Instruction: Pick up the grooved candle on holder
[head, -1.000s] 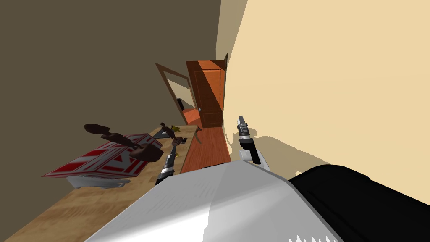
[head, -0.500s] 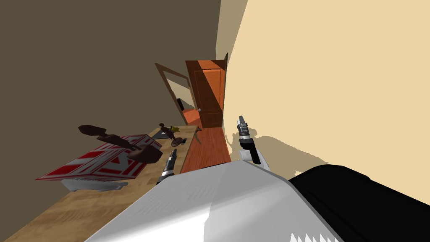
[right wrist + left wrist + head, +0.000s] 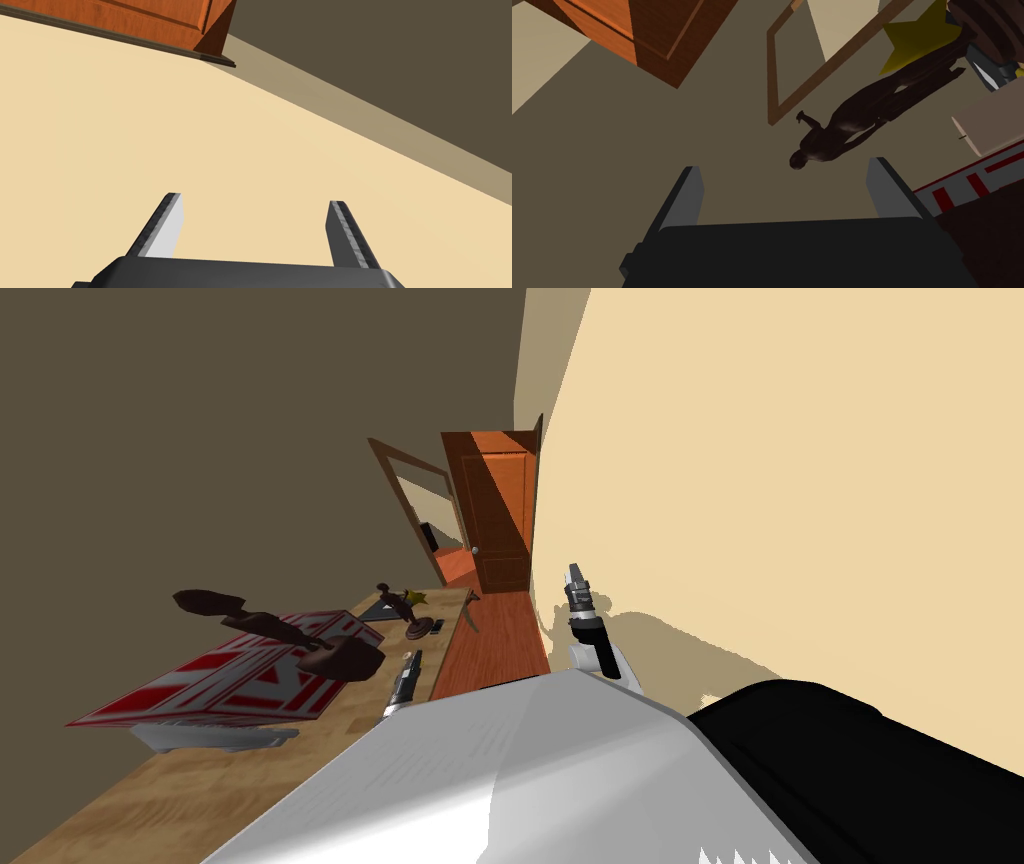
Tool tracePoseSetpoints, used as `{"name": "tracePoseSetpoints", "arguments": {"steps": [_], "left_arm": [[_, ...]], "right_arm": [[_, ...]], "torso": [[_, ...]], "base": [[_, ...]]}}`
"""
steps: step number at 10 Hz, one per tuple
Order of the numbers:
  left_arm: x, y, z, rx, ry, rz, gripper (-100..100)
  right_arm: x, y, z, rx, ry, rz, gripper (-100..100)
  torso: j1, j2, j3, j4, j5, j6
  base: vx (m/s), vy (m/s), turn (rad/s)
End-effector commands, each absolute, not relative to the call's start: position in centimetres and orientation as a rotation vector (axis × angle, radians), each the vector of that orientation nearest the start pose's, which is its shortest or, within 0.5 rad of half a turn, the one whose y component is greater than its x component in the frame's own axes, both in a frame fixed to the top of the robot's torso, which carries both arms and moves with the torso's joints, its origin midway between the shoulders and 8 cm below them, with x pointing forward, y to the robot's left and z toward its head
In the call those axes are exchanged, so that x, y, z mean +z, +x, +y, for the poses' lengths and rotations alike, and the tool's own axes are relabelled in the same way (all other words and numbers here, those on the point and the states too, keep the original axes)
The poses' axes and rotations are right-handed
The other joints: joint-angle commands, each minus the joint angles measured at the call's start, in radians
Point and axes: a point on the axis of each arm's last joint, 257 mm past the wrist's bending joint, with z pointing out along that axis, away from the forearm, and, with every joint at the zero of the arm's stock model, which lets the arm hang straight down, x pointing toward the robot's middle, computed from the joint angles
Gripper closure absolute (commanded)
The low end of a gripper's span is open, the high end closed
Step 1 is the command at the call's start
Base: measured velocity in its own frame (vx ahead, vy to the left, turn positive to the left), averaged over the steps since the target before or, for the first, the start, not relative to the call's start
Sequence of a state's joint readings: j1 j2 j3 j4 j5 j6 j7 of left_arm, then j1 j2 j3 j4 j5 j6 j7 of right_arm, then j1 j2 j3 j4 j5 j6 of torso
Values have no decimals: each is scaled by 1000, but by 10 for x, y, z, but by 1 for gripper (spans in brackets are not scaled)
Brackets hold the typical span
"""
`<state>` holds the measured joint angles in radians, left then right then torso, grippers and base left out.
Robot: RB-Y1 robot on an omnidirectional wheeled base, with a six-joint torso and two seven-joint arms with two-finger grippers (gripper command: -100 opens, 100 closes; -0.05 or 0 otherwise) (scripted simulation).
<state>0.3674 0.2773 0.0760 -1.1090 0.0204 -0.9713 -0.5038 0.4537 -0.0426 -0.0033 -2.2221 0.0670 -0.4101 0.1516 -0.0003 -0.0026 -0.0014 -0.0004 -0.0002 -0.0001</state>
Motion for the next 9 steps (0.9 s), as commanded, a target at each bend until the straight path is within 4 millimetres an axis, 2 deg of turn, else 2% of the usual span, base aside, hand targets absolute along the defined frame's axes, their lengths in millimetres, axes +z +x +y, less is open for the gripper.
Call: {"name": "tracePoseSetpoints", "arguments": {"steps": [1, 9], "left_arm": [[-345, 323, 392, -560, -584, 1334, -100], [-390, 296, 406, -474, -576, 1437, -100]], "right_arm": [[-5, 374, -271, 1105, 601, 793, 0], [-5, 374, -271, 1105, 601, 793, 0]], "torso": [[0, 0, 0, 0, 0, 0], [1, 1, 1, 0, 0, 0]], "base": [[35, -4, 1], [27, 4, 3]]}}
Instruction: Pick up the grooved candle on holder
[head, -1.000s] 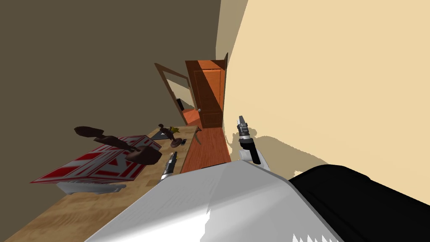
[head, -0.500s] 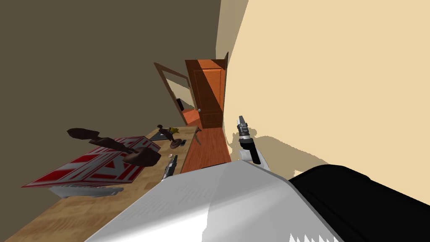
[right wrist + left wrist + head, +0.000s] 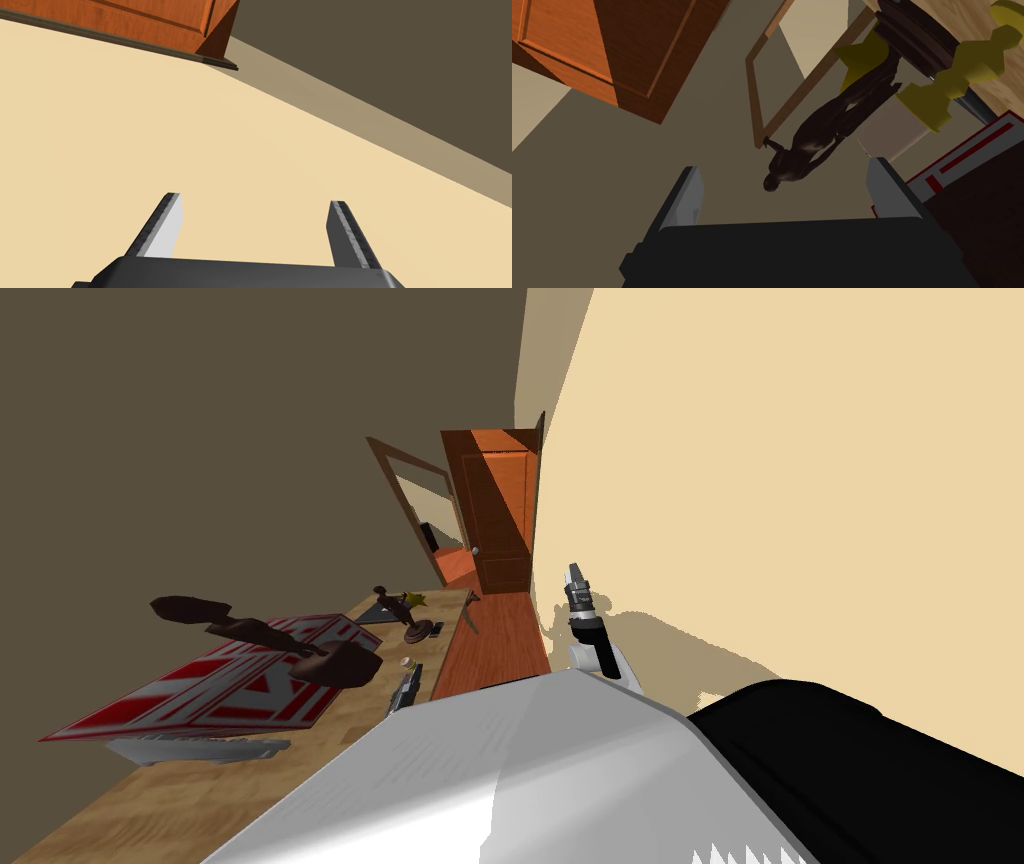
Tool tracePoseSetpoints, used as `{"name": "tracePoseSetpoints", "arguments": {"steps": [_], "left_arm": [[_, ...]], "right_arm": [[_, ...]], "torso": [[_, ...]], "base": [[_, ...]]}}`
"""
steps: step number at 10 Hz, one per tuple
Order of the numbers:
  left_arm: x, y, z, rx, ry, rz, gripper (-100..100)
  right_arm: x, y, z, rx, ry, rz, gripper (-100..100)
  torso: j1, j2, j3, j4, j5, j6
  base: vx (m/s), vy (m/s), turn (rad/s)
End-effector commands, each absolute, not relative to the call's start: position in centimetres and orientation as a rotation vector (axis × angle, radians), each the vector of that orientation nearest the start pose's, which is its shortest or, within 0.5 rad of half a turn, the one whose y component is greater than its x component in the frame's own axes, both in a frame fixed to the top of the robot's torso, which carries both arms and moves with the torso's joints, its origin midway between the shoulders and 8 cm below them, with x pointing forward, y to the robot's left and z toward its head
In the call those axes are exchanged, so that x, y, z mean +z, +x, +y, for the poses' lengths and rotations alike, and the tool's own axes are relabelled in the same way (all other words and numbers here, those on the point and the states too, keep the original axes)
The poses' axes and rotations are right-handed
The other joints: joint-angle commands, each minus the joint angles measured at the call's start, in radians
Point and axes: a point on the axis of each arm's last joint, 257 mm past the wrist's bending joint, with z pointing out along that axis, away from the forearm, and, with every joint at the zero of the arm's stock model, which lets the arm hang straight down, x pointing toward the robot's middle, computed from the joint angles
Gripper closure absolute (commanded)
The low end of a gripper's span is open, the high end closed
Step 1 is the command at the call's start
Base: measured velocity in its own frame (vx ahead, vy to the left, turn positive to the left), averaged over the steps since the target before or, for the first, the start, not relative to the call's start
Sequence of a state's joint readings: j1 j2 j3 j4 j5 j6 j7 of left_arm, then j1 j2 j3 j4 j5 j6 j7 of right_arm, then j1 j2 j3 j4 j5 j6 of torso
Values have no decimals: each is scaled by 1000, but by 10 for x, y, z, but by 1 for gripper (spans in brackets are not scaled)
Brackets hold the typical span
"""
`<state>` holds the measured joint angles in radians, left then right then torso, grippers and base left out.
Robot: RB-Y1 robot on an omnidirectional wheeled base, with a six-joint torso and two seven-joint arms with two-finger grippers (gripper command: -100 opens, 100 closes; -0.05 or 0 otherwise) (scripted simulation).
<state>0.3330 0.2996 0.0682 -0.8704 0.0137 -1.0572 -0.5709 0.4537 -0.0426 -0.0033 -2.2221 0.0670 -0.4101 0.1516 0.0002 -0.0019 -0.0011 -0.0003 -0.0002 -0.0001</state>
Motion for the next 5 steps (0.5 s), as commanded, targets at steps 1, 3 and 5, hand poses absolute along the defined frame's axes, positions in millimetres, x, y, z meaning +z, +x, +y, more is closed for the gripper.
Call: {"name": "tracePoseSetpoints", "arguments": {"steps": [1, 3, 5], "left_arm": [[-395, 292, 408, -457, -559, 1453, -100], [-404, 285, 412, -435, -550, 1479, -100], [-416, 275, 417, -410, -547, 1513, -100]], "right_arm": [[-5, 374, -271, 1105, 601, 793, 0], [-5, 374, -271, 1105, 601, 793, 0], [-5, 374, -271, 1105, 601, 793, 0]], "torso": [[0, 0, 0, 0, 0, 0], [0, 0, 0, 0, 0, 0], [0, 0, 0, 0, 0, 0]], "base": [[40, 4, 13], [38, 10, 7], [42, 8, 11]]}}
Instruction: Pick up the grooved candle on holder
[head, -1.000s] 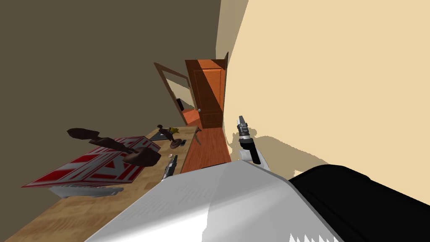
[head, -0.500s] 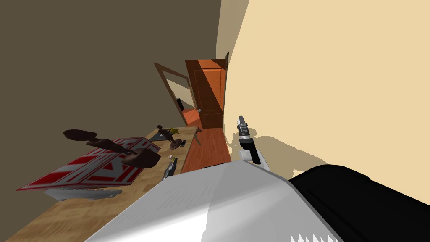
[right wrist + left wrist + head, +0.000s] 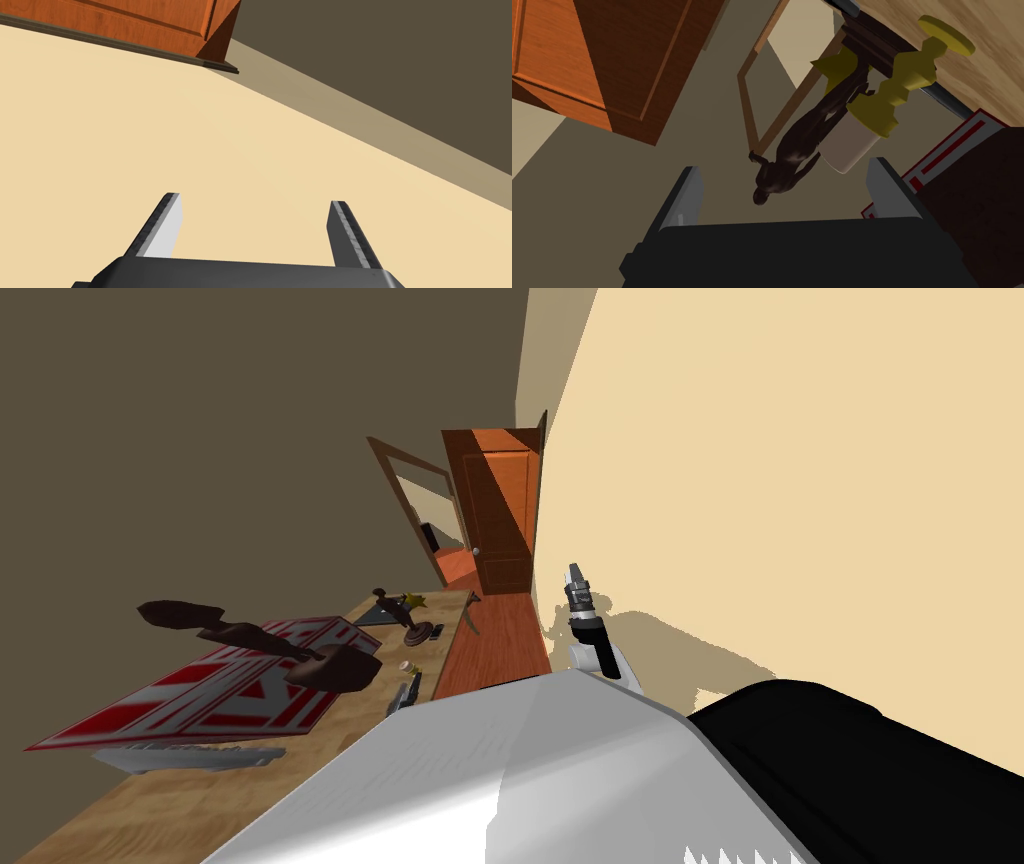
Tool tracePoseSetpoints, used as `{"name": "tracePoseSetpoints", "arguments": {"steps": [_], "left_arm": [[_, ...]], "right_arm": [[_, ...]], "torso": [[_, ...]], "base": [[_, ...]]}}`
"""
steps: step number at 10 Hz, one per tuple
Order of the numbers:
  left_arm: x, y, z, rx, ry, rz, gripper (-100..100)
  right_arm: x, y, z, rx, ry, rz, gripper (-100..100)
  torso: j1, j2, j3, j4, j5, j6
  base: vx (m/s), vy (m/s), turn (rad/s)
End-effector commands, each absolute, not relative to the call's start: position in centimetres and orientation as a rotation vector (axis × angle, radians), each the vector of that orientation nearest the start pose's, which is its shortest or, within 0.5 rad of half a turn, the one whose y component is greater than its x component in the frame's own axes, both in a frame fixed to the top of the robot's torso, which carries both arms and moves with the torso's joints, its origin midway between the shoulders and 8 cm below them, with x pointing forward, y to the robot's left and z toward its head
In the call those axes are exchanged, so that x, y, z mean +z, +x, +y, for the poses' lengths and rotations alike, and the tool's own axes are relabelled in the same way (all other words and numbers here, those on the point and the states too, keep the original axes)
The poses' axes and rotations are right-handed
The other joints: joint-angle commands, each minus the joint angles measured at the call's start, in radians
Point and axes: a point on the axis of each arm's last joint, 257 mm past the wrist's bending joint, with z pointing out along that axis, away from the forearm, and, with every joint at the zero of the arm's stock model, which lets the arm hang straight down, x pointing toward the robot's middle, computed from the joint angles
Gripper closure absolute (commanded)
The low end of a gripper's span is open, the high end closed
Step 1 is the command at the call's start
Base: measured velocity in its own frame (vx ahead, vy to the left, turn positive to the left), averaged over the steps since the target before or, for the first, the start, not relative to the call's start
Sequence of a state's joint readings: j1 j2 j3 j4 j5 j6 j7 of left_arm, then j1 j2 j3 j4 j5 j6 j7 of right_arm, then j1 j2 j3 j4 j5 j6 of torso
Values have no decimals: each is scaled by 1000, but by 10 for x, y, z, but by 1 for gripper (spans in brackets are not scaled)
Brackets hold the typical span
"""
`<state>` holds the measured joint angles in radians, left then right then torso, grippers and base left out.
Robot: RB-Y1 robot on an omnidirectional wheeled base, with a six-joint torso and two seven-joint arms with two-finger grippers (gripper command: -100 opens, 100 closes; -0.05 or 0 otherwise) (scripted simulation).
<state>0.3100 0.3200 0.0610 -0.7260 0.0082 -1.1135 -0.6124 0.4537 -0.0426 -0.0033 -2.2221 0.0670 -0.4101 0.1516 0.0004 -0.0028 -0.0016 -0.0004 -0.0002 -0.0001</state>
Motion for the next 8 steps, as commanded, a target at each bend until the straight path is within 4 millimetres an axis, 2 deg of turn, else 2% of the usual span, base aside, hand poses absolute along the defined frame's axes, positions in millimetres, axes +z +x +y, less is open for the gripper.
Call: {"name": "tracePoseSetpoints", "arguments": {"steps": [1, 6, 8], "left_arm": [[-420, 272, 418, -405, -555, 1523, -100], [-439, 252, 429, -354, -531, 1591, -100], [-448, 243, 433, -332, -518, 1626, -100]], "right_arm": [[-5, 374, -271, 1105, 601, 793, 0], [-5, 374, -271, 1105, 601, 793, 0], [-5, 374, -271, 1105, 601, 793, 0]], "torso": [[0, 0, 0, 0, 0, 0], [0, 1, 0, 0, 0, 0], [1, -1, -1, 0, 0, 0]], "base": [[39, 6, 8], [38, 13, 13], [78, 14, 28]]}}
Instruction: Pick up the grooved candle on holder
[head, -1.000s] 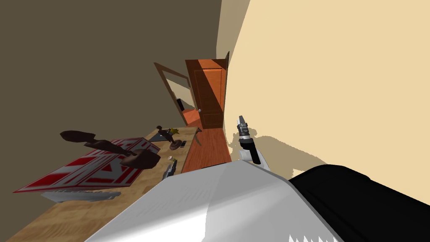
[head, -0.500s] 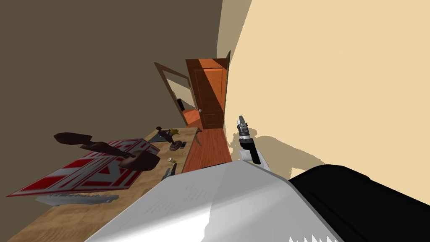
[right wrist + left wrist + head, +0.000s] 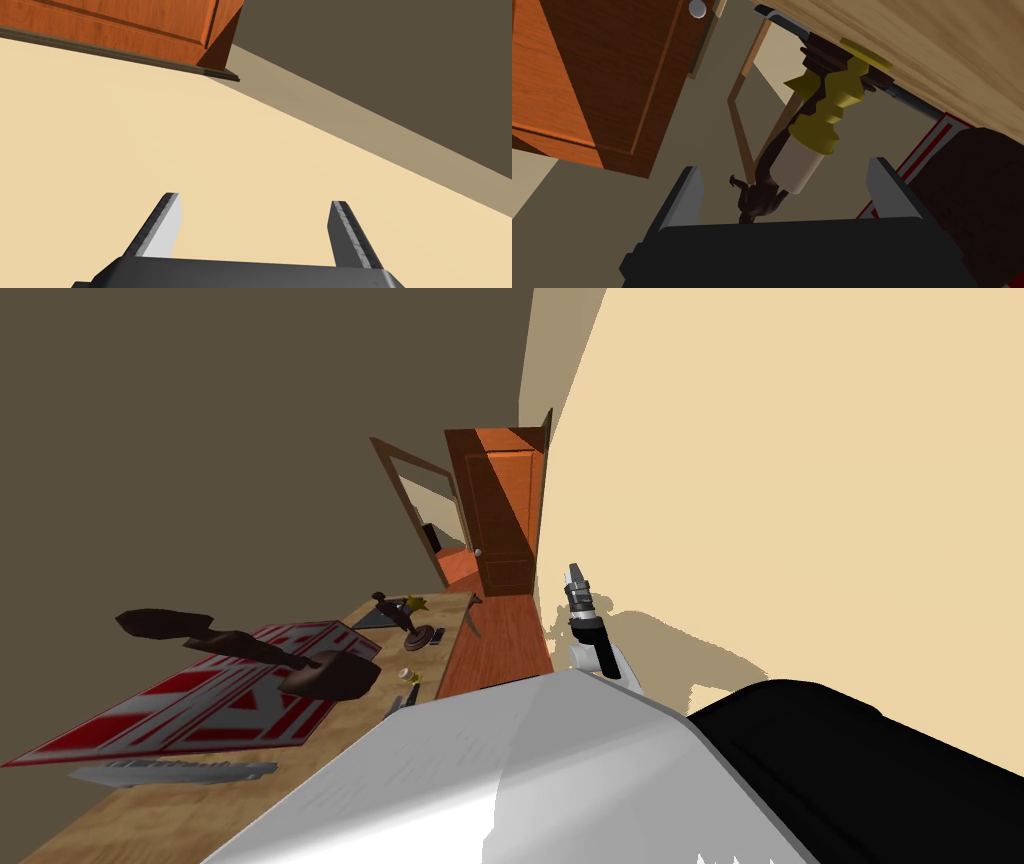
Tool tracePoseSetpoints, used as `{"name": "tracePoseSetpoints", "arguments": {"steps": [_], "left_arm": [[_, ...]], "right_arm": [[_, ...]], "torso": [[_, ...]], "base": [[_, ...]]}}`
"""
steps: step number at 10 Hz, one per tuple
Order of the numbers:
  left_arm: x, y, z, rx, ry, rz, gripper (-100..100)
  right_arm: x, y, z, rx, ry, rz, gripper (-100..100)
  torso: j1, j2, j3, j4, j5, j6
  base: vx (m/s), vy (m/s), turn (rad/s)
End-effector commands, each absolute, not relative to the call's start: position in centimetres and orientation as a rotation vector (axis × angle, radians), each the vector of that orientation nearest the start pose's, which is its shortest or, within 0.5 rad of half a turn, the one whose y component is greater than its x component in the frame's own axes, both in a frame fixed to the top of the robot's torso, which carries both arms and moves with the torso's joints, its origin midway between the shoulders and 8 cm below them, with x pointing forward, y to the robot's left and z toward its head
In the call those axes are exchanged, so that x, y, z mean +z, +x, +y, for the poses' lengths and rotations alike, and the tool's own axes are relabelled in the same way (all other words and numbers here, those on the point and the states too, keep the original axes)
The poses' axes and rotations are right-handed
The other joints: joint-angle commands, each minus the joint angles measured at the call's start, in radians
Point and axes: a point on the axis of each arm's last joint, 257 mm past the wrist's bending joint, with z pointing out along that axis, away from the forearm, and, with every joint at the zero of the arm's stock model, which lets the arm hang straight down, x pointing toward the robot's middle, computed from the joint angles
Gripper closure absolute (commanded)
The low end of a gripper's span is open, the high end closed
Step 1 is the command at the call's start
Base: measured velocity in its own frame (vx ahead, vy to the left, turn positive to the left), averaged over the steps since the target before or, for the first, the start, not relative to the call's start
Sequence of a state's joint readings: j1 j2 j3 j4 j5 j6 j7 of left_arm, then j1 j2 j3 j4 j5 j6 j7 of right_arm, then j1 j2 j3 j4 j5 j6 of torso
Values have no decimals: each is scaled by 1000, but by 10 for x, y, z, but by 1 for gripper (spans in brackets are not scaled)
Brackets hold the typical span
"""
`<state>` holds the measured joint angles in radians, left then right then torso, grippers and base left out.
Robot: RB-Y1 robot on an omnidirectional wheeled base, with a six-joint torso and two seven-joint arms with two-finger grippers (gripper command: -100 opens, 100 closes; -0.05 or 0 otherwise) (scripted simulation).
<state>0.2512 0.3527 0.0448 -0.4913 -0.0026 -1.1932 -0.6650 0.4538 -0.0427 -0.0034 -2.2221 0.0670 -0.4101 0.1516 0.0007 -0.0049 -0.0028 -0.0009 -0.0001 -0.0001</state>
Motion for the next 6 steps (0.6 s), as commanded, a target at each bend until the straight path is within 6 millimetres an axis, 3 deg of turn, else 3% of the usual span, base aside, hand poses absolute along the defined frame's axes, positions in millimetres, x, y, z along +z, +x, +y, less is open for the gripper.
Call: {"name": "tracePoseSetpoints", "arguments": {"steps": [1, 6], "left_arm": [[-449, 243, 434, -328, -506, 1632, -100], [-456, 237, 436, -316, -495, 1664, -100]], "right_arm": [[-5, 374, -271, 1105, 601, 793, 0], [-5, 374, -271, 1105, 601, 793, 0]], "torso": [[0, 0, 0, 0, 0, 0], [0, 3, 2, 1, 0, 0]], "base": [[77, 16, 25], [39, 18, 13]]}}
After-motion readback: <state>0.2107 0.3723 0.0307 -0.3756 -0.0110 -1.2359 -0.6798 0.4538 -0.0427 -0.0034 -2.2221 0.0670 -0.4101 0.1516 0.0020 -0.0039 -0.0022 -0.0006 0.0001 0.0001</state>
